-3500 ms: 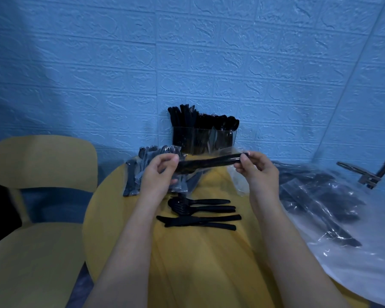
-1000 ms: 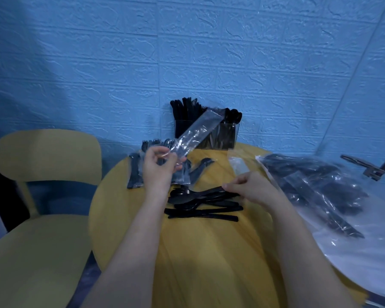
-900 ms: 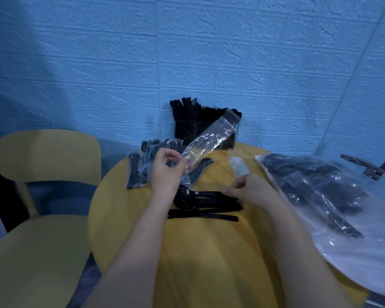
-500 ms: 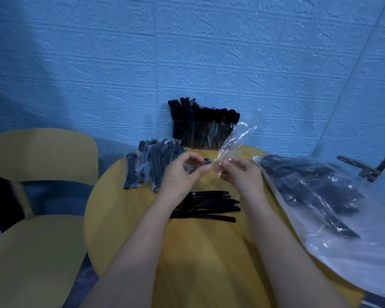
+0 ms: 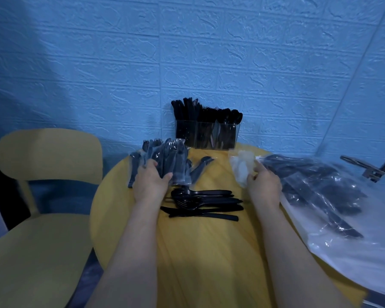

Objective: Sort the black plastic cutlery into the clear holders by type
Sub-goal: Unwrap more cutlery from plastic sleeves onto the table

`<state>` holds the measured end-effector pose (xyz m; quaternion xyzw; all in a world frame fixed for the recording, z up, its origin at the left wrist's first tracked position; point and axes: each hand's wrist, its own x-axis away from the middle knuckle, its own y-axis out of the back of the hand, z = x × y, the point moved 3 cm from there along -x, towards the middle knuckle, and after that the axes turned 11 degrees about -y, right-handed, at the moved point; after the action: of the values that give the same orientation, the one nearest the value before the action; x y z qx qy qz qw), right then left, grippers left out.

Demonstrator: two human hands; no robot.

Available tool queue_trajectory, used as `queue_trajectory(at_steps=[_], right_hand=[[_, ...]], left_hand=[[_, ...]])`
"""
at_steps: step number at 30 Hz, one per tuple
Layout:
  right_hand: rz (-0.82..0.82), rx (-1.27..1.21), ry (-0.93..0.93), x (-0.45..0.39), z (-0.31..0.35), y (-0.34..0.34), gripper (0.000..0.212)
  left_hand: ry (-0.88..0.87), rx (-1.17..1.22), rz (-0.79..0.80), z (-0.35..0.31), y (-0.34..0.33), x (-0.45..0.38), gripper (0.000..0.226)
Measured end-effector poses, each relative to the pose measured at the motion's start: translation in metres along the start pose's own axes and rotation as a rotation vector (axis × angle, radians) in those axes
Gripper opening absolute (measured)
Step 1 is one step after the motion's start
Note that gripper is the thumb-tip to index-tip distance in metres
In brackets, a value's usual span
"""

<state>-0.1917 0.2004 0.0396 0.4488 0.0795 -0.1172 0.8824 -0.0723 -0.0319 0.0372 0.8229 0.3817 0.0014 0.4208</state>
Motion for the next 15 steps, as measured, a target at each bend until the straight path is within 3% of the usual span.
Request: queue_trajectory(at_steps=[3,11,15], right_hand=[[-0.039,0.083,0.035,0.002,0.003,0.003,0.041],[-0.094,0.016,0.151,0.009,0.015,0.011,0.036],[-0.039,-0.189,0.206,0.013,0.021,0.011,0.03]], left_hand=[[-0.005,0.091,-0.08,0.002,0.002,-0.001,0.037],[-0.02,0.295,-0.247,0.001,0.011,0.0,0.029],[-0.066,0.33,-0.344,-0.004,0.015,-0.001,0.022]])
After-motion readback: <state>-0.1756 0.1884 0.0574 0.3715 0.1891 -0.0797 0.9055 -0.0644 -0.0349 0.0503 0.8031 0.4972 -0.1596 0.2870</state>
